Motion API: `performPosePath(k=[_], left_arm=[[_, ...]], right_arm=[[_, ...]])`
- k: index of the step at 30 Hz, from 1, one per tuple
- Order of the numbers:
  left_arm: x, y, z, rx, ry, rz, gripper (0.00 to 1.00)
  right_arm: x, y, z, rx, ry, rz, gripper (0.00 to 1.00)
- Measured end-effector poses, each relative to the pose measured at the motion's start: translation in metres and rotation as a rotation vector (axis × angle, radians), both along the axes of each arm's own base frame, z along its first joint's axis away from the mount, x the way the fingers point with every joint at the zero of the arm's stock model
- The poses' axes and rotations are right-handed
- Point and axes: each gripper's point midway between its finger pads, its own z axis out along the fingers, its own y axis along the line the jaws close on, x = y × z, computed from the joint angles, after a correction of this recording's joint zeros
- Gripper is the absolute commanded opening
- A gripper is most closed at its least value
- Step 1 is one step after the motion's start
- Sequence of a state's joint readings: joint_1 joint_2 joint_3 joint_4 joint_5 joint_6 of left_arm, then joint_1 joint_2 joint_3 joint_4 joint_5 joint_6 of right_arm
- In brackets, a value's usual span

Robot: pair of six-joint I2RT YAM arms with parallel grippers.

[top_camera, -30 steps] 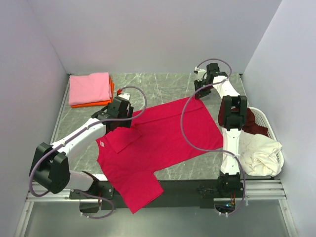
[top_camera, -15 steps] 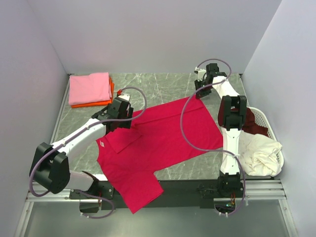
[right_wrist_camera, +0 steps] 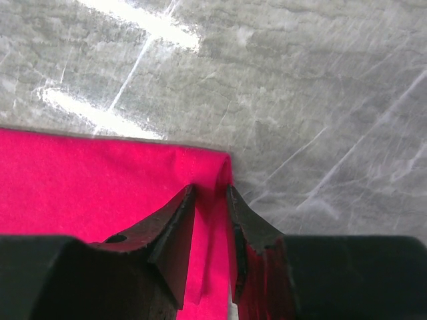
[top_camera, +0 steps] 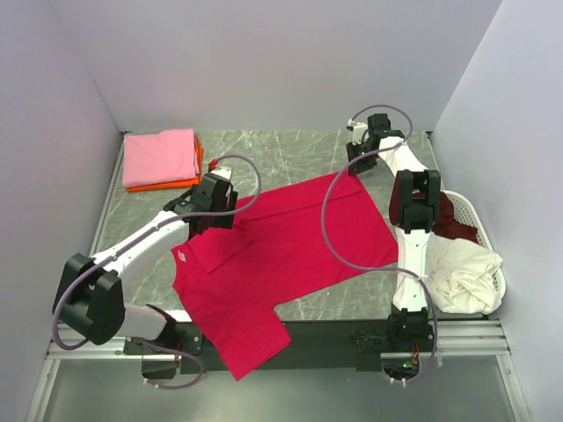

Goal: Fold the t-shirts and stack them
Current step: Fold the tshirt

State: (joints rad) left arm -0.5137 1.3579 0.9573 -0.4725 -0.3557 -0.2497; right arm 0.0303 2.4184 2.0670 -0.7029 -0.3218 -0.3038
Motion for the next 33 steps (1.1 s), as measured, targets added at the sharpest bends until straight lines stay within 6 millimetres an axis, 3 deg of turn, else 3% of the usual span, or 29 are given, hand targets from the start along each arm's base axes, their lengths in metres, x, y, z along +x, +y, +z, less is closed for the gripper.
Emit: performPosePath(k=[18, 33], left_arm=[[-0.001, 0.0, -0.002, 0.002, 0.004, 0.0, 0.74], [0.0, 0.0, -0.004, 0.004, 0.008, 0.0, 0.74]], right_arm=[[-0.001, -0.001, 0.02, -0.005, -0.045, -0.002, 0.3], [-0.003, 0.0, 0.018, 0.003, -0.029, 0.005, 0.27]])
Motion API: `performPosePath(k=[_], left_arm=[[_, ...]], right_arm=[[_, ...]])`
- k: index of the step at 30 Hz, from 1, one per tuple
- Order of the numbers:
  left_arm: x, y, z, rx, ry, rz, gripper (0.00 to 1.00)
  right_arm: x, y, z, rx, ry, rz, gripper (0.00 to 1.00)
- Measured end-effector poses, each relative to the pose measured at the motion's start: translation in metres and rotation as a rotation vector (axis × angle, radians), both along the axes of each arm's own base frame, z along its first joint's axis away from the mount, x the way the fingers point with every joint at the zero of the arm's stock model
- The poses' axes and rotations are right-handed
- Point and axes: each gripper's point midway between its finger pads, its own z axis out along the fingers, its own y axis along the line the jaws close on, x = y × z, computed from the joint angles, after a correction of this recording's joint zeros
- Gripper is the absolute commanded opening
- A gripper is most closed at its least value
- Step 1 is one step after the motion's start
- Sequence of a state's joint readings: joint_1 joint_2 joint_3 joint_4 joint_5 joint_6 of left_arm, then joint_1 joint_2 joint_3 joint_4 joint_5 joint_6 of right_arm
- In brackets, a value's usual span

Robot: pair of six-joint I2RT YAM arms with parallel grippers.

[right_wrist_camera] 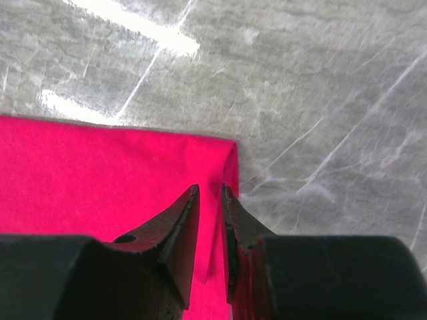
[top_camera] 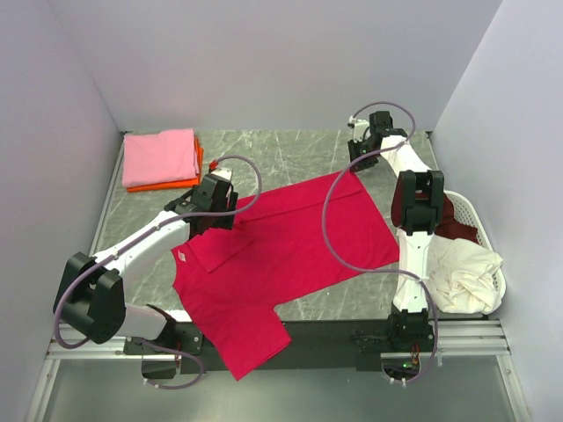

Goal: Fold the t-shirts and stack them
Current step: Fold the tshirt

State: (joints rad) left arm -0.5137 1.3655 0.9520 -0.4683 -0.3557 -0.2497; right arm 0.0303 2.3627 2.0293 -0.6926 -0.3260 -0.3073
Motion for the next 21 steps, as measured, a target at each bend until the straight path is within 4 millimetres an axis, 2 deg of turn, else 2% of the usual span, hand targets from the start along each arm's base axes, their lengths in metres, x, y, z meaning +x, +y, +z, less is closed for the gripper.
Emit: performPosePath(k=[13, 21], left_arm=[[0.0, 0.0, 0.0, 0.0, 0.0, 0.0, 0.74], [0.0, 0.0, 0.0, 0.0, 0.0, 0.0, 0.74]], right_arm=[[-0.0042, -0.0006, -0.0055, -0.003, 0.032, -0.002, 0.28], [0.0, 0.0001, -0.0067, -0.004, 0.029, 0.0, 0.28]])
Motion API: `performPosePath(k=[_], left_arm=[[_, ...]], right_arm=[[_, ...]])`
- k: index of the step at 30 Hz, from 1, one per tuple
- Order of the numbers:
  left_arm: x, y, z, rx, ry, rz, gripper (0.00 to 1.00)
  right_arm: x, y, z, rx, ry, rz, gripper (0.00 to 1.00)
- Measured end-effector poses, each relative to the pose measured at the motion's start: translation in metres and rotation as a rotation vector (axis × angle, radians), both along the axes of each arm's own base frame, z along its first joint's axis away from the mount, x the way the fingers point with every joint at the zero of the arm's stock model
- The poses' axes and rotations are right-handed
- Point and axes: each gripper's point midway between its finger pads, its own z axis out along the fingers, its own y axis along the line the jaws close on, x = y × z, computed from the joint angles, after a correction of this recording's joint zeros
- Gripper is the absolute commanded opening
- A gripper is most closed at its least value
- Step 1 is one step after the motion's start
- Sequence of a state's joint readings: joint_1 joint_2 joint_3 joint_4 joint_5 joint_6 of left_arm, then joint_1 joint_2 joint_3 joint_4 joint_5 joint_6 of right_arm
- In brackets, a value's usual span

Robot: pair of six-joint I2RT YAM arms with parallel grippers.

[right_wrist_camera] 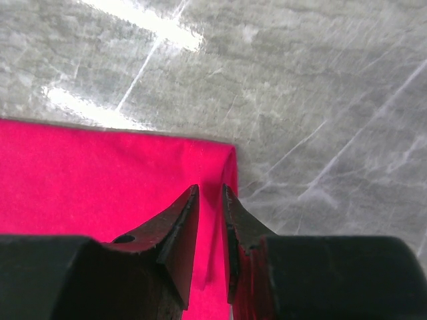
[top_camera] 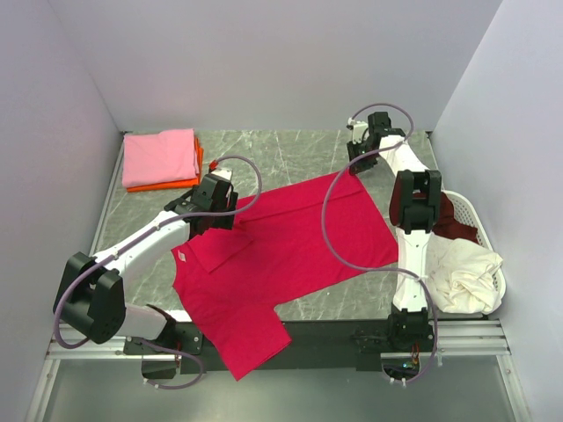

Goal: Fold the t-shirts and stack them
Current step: Fold the tshirt

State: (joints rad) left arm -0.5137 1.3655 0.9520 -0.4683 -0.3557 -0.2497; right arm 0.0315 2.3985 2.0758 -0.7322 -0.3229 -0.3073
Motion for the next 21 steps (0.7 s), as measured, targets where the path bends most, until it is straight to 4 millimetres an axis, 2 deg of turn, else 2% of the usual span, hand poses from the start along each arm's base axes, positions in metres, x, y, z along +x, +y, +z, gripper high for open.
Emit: performPosePath(k=[4, 7, 14, 21], left_arm=[[0.0, 0.0, 0.0, 0.0, 0.0, 0.0, 0.74], [0.0, 0.0, 0.0, 0.0, 0.0, 0.0, 0.74], [0.0, 0.0, -0.0001, 0.0, 0.0, -0.001, 0.74], [0.0, -0.0003, -0.006, 0.008, 0.017, -0.001, 0.73]], right_arm=[[-0.0016, 0.0017, -0.0109, -0.001, 0.022, 0.003, 0.27], [0.0004, 0.0024, -0.01, -0.001, 0.017, 0.004, 0.25], [0.0001, 0.0027, -0.0103, -0.001, 0.019, 0.004, 0.0], [0.0016, 0.0017, -0.0097, -0.007, 0.014, -0.003, 0.0]])
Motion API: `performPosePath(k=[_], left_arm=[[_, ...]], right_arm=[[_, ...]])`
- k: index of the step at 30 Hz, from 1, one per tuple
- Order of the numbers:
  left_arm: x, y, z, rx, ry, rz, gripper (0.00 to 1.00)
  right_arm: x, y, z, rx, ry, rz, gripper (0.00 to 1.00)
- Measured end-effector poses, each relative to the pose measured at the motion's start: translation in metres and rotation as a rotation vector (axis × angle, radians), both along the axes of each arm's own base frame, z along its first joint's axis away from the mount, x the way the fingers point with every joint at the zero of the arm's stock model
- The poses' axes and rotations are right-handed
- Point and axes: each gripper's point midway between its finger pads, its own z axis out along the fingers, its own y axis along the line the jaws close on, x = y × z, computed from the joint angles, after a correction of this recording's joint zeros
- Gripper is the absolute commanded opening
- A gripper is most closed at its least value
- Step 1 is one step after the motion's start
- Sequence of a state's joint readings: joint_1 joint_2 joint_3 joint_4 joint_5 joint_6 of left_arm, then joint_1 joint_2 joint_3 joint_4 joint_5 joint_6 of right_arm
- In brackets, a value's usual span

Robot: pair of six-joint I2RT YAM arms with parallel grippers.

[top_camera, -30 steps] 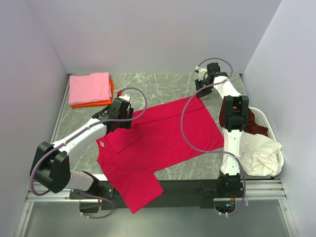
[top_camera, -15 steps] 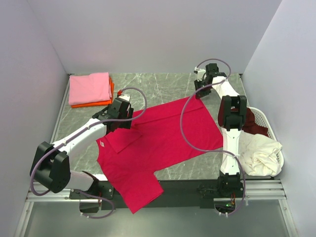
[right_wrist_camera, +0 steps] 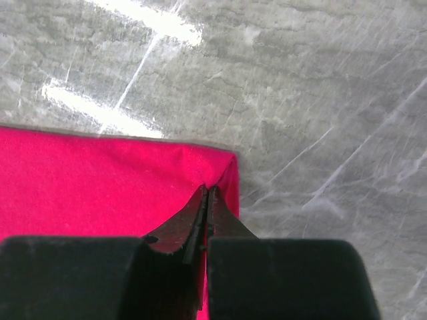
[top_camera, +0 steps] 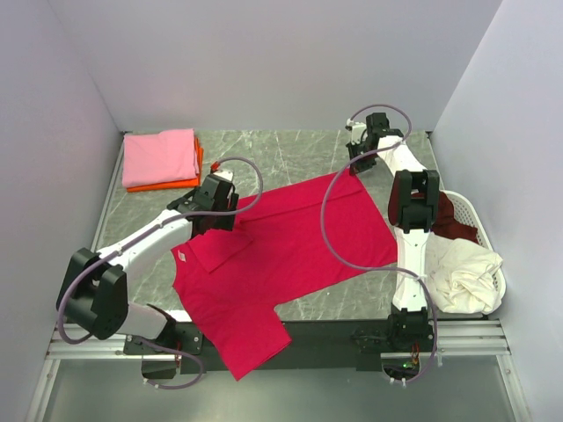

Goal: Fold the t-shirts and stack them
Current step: Fold the tshirt

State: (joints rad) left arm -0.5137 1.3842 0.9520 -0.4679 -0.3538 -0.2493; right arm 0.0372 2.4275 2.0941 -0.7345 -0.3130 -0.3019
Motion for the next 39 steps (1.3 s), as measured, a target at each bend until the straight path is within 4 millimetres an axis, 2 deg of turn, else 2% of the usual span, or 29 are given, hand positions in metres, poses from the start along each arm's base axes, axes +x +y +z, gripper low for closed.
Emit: performPosePath(k=[5, 20, 22, 25, 28, 29, 30, 32, 34, 36, 39], left_arm=[[0.0, 0.0, -0.008, 0.012, 0.023, -0.001, 0.73], [0.0, 0.0, -0.013, 0.019, 0.035, 0.002, 0.73], [0.0, 0.002, -0.013, 0.019, 0.032, 0.017, 0.72], [0.003, 0.009, -0.013, -0.013, 0.026, 0.09, 0.65], [0.011, 0.029, -0.014, -0.104, 0.022, 0.223, 0.43], [0.014, 0.043, -0.017, -0.158, 0.02, 0.29, 0.33], [0.014, 0.059, -0.02, -0.209, 0.02, 0.366, 0.29], [0.01, 0.094, -0.03, -0.33, 0.015, 0.522, 0.28], [-0.001, 0.127, -0.045, -0.419, 0.031, 0.682, 0.29], [-0.009, 0.141, -0.057, -0.47, 0.06, 0.782, 0.31], [-0.009, 0.145, -0.071, -0.556, 0.103, 0.86, 0.35]], right_arm=[[0.004, 0.002, 0.001, 0.006, -0.01, -0.02, 0.0], [0.031, 0.011, 0.01, 0.004, -0.119, -0.08, 0.0], [0.035, 0.012, 0.012, 0.001, -0.134, -0.091, 0.0], [0.039, 0.012, 0.013, -0.005, -0.148, -0.11, 0.0], [0.04, 0.012, 0.014, -0.011, -0.156, -0.12, 0.0], [0.041, 0.011, 0.014, -0.013, -0.158, -0.124, 0.0], [0.042, 0.011, 0.014, -0.015, -0.16, -0.127, 0.0], [0.042, 0.011, 0.015, -0.017, -0.162, -0.128, 0.0], [0.042, 0.012, 0.015, -0.018, -0.163, -0.127, 0.0], [0.043, 0.012, 0.017, -0.017, -0.167, -0.128, 0.0], [0.045, 0.012, 0.02, -0.016, -0.174, -0.128, 0.0]])
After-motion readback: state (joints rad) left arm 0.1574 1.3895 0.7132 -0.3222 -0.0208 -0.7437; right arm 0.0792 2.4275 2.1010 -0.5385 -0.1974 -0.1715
